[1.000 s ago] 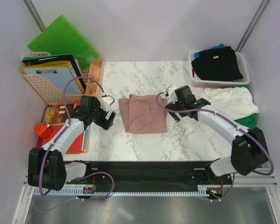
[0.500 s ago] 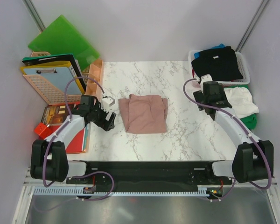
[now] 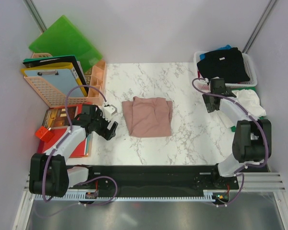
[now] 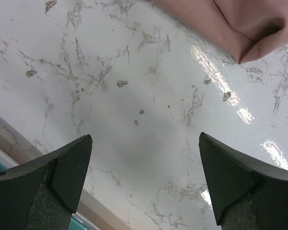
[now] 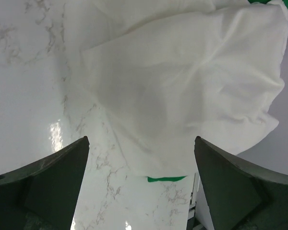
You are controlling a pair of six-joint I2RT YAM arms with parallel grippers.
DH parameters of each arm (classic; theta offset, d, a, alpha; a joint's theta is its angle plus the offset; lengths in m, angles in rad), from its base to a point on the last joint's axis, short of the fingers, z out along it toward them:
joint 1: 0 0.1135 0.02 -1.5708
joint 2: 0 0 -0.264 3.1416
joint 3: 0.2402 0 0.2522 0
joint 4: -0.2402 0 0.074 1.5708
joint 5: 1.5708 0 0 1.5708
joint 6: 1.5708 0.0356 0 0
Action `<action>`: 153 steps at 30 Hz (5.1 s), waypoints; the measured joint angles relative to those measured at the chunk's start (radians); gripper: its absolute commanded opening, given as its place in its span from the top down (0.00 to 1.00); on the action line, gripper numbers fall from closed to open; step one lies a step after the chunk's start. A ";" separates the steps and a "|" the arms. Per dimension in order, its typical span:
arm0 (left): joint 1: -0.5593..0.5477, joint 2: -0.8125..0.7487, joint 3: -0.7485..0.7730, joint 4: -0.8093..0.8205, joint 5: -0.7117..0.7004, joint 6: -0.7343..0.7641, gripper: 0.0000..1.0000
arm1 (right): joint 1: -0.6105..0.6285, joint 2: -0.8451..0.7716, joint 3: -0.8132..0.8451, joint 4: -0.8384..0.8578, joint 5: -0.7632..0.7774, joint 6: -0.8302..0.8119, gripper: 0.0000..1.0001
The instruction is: Fold and stack the t-shirts
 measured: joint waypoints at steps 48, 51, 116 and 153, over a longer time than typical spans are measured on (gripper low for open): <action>0.007 -0.002 0.025 0.011 -0.109 0.070 0.00 | -0.111 0.235 -0.090 0.373 0.662 -0.347 0.02; 0.007 -0.002 0.025 0.011 -0.108 0.071 0.00 | -0.111 0.231 -0.089 0.342 0.653 -0.321 0.02; 0.007 0.008 -0.092 0.061 -0.158 0.084 0.01 | -0.308 0.157 0.200 -0.122 0.015 0.101 0.02; 0.007 0.047 -0.031 0.076 -0.187 0.101 0.01 | -0.117 0.163 0.084 -0.341 -0.398 -0.088 0.02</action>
